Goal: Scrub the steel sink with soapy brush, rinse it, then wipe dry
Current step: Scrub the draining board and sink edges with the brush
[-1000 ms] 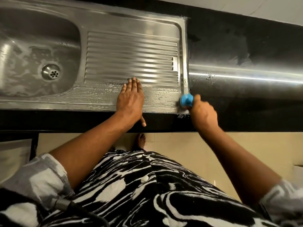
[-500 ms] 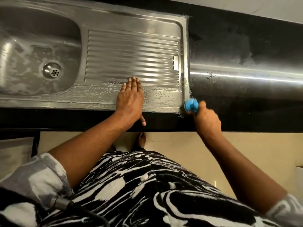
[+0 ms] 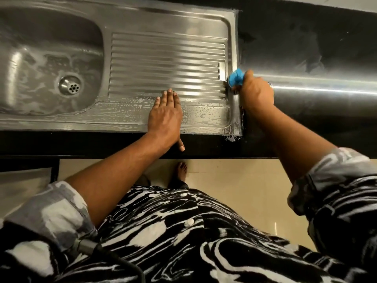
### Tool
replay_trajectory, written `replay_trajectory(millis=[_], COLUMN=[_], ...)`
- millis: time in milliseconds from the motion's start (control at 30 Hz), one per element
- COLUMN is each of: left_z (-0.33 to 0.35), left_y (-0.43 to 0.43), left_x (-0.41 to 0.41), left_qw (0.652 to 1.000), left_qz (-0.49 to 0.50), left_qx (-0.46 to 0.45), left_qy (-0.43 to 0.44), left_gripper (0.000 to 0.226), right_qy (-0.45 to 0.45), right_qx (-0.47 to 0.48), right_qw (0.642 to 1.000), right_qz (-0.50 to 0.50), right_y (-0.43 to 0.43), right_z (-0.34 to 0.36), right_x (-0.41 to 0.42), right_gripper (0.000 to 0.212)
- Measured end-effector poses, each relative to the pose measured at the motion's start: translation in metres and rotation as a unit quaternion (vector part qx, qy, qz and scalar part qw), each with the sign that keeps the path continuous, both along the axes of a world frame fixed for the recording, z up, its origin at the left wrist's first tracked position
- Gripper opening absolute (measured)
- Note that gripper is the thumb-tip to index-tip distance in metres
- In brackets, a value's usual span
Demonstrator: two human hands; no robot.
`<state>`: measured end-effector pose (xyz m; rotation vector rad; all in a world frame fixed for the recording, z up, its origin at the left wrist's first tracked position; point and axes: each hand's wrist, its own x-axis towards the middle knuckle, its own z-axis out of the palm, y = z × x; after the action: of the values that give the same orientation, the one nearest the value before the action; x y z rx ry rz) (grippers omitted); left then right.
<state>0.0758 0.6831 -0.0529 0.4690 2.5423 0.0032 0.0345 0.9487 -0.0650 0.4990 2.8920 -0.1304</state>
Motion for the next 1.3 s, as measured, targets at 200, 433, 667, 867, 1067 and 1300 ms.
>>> replay_trajectory(millis=[200,433,667,867,1067,1300], left_z=[-0.005,-0.012,-0.006,-0.010,-0.004,0.004], left_y=[-0.006,-0.003,-0.004,-0.013,-0.047,-0.169], left_x=[-0.004,0.001,0.001,0.013,0.027,0.028], left_qw=[1.000,1.000,1.000,0.999,0.995,0.977], left_qz=[0.015,0.005,0.013,0.040,0.049,0.168], left_qx=[0.007,0.013,0.013,0.006,0.000,0.006], left_qy=[-0.011,0.025,-0.003,0.027,0.087,0.134], left_gripper=[0.197,0.185,0.197,0.191,0.167,0.160], right_qy=[-0.104,-0.050,-0.042,-0.068,-0.018,-0.030], right_qx=[0.044,0.052,0.037,0.004,-0.101,-0.110], right_qw=[0.990,0.996,0.998,0.995,0.992,0.982], right_qz=[0.086,0.043,0.034,0.068,0.072,0.148], right_y=[-0.042,-0.033,-0.036,-0.055,-0.090,-0.212], right_z=[0.012,-0.001,0.006,0.009,0.004,-0.006], right_x=[0.112,-0.005,0.027,0.112,0.029,0.015], right_gripper=[0.030,0.020,0.018,0.031,0.019,0.027])
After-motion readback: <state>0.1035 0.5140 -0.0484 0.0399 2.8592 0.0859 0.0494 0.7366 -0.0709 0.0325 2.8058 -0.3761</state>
